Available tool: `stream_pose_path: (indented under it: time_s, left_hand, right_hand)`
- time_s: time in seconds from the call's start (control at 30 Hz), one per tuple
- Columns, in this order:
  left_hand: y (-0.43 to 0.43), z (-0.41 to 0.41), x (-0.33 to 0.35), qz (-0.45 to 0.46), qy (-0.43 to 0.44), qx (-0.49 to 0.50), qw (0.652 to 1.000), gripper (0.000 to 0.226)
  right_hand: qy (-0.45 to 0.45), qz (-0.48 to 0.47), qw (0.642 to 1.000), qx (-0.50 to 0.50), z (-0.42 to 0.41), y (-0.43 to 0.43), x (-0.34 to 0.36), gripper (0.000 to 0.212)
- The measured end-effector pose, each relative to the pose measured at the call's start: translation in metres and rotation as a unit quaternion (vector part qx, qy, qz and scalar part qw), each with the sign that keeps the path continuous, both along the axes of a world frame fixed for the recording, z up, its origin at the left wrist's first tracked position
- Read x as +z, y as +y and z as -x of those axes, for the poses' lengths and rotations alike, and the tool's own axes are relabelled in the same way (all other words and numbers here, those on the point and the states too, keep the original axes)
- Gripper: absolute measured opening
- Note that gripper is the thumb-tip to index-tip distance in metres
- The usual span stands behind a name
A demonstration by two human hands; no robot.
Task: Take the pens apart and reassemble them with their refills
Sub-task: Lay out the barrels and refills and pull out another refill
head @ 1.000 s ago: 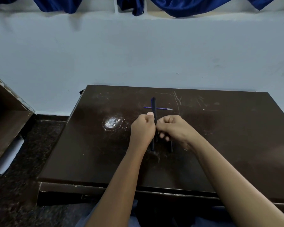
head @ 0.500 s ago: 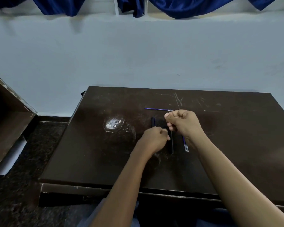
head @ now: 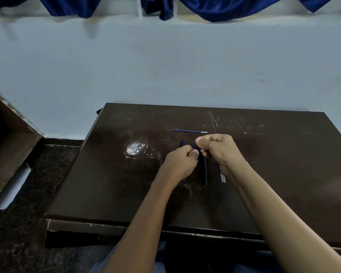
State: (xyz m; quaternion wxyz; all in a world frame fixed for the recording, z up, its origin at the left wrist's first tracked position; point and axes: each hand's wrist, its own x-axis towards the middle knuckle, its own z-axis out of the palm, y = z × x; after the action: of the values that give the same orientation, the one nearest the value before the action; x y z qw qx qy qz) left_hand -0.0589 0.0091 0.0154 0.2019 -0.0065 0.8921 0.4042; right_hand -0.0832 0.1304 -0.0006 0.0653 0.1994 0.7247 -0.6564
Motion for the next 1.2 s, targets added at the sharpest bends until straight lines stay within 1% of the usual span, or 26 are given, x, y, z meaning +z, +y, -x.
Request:
stream_pose_path:
  time_s: [0.07,0.1,0.17,0.27,0.5,0.7,0.87,0.93,1.0,1.03,1.07,1.1,1.17,1.2]
  left_hand:
    - [0.0,0.0,0.001,-0.018,0.0,0.011,1.0,0.026]
    - [0.0,0.0,0.001,-0.025,-0.003,0.016,1.0,0.026]
    - [0.0,0.0,0.002,-0.029,-0.007,0.023,0.999,0.025]
    - [0.0,0.001,0.003,-0.029,-0.008,0.025,0.999,0.023]
    - [-0.002,0.001,0.002,-0.054,0.002,0.025,0.998,0.025]
    - [0.003,-0.001,0.007,-0.014,-0.015,0.003,1.0,0.04]
    - [0.0,-0.001,0.007,-0.014,-0.013,0.018,1.0,0.04]
    - [-0.002,-0.002,0.006,-0.005,-0.019,0.028,0.999,0.041]
    - [-0.004,-0.002,0.004,0.008,-0.015,0.048,0.999,0.043]
    - [-0.005,-0.001,0.002,0.009,-0.004,0.068,0.998,0.044]
    - [-0.006,0.0,0.001,0.005,0.005,0.092,0.996,0.044]
    - [-0.006,0.002,0.001,-0.002,0.008,0.116,0.993,0.043]
    - [-0.005,0.004,0.002,-0.014,-0.001,0.148,0.989,0.037]
    - [-0.005,0.004,0.003,-0.017,-0.006,0.153,0.988,0.036]
  right_hand:
    - [0.009,0.014,1.0,0.012,0.0,-0.001,0.002,0.009]
    - [0.014,0.014,1.0,0.02,-0.001,-0.001,0.002,0.012]
    - [0.022,0.011,0.999,0.034,-0.001,-0.002,0.002,0.016]
    - [0.026,0.009,0.999,0.046,-0.001,-0.003,0.001,0.016]
    - [0.044,0.031,0.997,0.053,0.002,0.0,0.005,0.022]
    - [0.052,0.022,0.998,0.029,0.005,0.008,0.007,0.02]
    - [0.051,0.014,0.998,0.016,0.006,0.009,0.002,0.016]
    - [0.056,0.004,0.998,-0.025,0.008,0.013,0.002,0.016]
    - [0.049,-0.022,0.996,-0.067,0.012,0.023,-0.002,0.016]
    - [0.039,-0.045,0.996,-0.068,0.013,0.028,-0.005,0.017]
    - [0.019,-0.081,0.995,-0.048,0.012,0.031,-0.009,0.017]
    - [-0.007,-0.132,0.991,-0.007,0.011,0.031,-0.012,0.017]
    - [-0.055,-0.246,0.963,0.093,0.005,0.024,-0.019,0.014]
    - [-0.062,-0.286,0.947,0.133,0.002,0.018,-0.021,0.01]
